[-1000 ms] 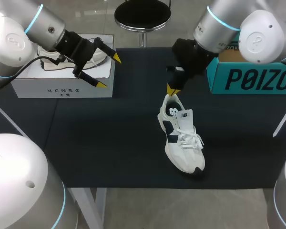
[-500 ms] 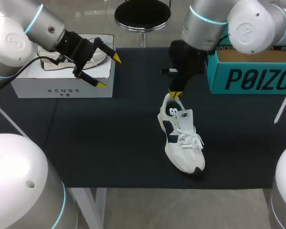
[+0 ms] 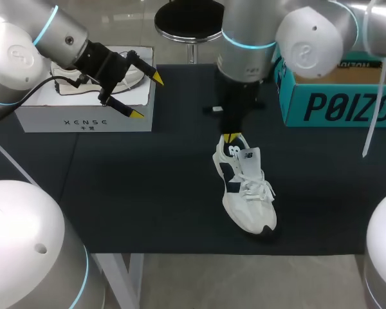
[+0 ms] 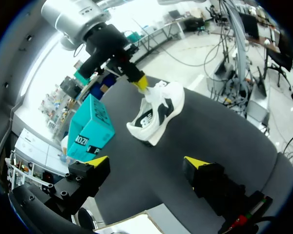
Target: Take the shoe out of the shoebox, open the shoe tongue, remove and reinsert the insole, then place the shoe into the shoebox
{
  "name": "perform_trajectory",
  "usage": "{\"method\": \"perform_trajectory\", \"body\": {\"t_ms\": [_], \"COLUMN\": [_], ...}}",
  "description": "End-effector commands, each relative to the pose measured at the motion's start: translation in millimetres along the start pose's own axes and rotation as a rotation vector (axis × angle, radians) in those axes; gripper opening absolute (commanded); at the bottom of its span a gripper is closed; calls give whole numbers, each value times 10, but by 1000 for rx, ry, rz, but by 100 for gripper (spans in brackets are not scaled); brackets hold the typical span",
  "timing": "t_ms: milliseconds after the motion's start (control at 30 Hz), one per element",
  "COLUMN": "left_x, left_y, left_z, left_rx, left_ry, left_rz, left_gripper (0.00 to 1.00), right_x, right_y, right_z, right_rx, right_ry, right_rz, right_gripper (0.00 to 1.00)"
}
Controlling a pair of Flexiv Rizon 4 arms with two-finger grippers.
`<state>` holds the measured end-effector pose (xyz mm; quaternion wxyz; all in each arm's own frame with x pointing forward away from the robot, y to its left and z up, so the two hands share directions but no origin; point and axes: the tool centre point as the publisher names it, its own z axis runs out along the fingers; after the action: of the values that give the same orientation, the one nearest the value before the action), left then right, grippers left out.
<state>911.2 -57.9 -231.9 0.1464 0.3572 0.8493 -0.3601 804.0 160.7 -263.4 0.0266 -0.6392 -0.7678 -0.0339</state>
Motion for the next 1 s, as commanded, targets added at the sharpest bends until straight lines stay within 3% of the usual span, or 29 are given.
{"method": "perform_trajectory", "body": {"t_ms": [33,567,700,1000], "left_x": [-6,-6,-6,-6], "left_y": [1,1,1,1], "left_z": [1,1,1,1], "left_rx": [-3,-3,-3,-3], "left_ry": [3,3,3,3], "left_rz": [1,1,1,1], "left_gripper": [100,100,100,100], "right_x": [-13,-74,-101,-243], "right_y": [19,224,271,384], "right_z": [145,775,921,848], "right_rx": [-1,90,76,38], "right_ry": [4,-62,-17,-34], "right_rz": [3,-54,-44,-38], "right_gripper": [0,0,0,0]}}
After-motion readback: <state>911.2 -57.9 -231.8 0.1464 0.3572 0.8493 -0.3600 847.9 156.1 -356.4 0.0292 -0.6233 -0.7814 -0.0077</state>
